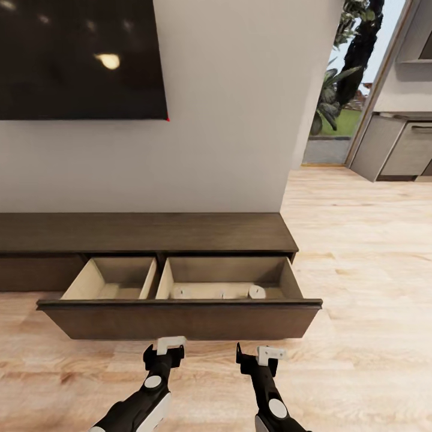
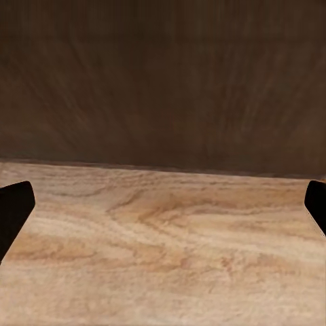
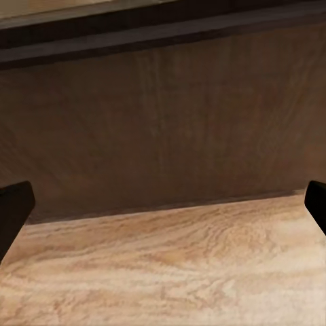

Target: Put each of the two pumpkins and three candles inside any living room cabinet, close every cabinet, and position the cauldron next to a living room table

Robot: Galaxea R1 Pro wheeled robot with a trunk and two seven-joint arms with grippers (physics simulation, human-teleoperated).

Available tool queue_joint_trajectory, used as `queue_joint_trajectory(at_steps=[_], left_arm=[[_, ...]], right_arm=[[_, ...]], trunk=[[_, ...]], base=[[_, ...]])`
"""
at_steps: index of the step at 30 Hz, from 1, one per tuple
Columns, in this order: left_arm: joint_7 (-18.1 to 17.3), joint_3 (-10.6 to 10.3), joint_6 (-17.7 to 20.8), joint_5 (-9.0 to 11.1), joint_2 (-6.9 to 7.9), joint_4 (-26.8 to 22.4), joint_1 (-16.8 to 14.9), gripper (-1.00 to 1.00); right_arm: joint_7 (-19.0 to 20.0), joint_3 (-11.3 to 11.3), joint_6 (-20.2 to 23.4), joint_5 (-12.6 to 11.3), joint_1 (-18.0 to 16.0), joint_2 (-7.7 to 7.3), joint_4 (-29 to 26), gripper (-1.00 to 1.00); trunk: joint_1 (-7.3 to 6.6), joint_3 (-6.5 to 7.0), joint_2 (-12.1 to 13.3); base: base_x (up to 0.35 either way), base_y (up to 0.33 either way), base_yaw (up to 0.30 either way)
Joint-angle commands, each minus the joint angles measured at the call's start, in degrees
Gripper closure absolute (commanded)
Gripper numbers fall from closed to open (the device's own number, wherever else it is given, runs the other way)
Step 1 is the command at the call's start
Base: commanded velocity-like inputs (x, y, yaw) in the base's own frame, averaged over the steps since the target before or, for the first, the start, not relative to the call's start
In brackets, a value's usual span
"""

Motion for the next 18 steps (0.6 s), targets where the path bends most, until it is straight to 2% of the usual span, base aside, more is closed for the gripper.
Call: queue_joint_trajectory(at_steps=[1, 7, 14, 18], left_arm=[[0.4, -0.4, -0.4, 0.6, 0.05, 0.0, -0.1, -1.0], [0.4, -0.4, -0.7, 0.6, 0.05, 0.0, -0.1, -1.0], [0.4, -0.9, -4.3, 0.6, 0.05, 0.0, 0.0, -1.0], [0.4, -0.9, -4.6, 0.6, 0.05, 0.0, 0.0, -1.0]], right_arm=[[-0.3, 0.3, -0.4, -0.6, -0.1, -0.04, 0.0, -1.0], [-0.3, 0.3, -0.4, -0.6, -0.1, -0.04, 0.0, -1.0], [-0.3, 0.3, -0.4, -0.6, -0.1, -0.04, 0.0, -1.0], [-0.3, 0.3, -0.4, -0.6, -0.1, -0.04, 0.0, -1.0]], trunk=[[0.01, -0.05, 0.0], [0.01, -0.05, 0.0], [0.01, -0.05, 0.0], [0.89, -0.76, -1.6]], base=[[0.182, 0.0, 0.0], [0.08, 0.0, 0.0], [0.007, 0.0, 0.0], [0.0, 0.0, 0.0]])
